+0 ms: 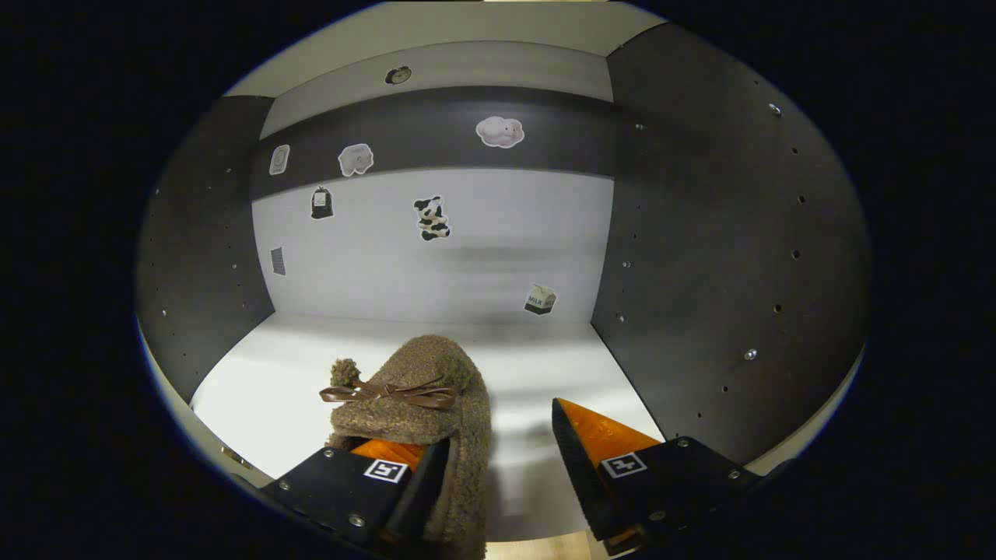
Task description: Grab one shoe with the right hand and put it into the shoe cabinet, grab the other shoe with the left hand and put it into the shoe cabinet; then close the right door with the right hand and the left door with the left hand.
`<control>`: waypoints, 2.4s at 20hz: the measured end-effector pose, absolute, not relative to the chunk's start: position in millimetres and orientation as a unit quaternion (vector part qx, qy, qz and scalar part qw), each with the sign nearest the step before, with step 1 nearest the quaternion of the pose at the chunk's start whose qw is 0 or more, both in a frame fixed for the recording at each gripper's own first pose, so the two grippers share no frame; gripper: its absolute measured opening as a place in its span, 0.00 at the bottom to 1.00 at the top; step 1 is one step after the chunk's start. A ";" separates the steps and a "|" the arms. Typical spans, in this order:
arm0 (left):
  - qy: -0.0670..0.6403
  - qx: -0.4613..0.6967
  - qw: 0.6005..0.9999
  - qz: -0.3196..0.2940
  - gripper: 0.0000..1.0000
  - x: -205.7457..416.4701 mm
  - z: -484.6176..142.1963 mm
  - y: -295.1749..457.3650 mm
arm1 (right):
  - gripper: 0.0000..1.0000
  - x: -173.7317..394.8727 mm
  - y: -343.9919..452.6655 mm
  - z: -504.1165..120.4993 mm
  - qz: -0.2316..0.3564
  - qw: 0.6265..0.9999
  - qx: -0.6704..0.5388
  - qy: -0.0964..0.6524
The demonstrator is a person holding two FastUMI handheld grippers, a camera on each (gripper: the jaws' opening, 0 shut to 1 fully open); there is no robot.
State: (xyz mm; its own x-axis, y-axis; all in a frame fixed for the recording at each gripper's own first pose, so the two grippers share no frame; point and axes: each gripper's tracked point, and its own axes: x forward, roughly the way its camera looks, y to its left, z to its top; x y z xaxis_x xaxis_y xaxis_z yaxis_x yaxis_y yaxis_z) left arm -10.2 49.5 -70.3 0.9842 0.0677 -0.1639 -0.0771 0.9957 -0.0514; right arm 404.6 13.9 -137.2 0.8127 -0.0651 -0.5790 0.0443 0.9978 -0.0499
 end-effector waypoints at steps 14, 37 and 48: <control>0.083 -0.029 0.996 0.030 0.97 -15.4 -72.4 41.1 | 0.92 370.1 33.9 -108.9 0.030 0.951 0.017 0.306; 0.080 -0.002 0.997 -0.007 0.94 -22.2 -62.9 8.7 | 0.92 144.7 54.5 8.1 0.089 0.990 -0.003 0.107; 0.150 -0.035 0.987 -0.048 0.97 -15.4 -108.2 -6.4 | 0.92 58.7 28.7 -23.4 0.083 0.992 0.055 0.078</control>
State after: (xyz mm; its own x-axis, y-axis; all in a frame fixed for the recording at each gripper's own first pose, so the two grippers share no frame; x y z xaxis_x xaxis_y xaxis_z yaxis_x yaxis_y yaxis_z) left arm -15.4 -6.4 -108.2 0.9505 -0.1049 -0.2925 0.0840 0.9930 -0.0829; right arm 58.7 28.7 -23.4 0.9743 0.1724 -0.1448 -0.1552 0.9803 0.1223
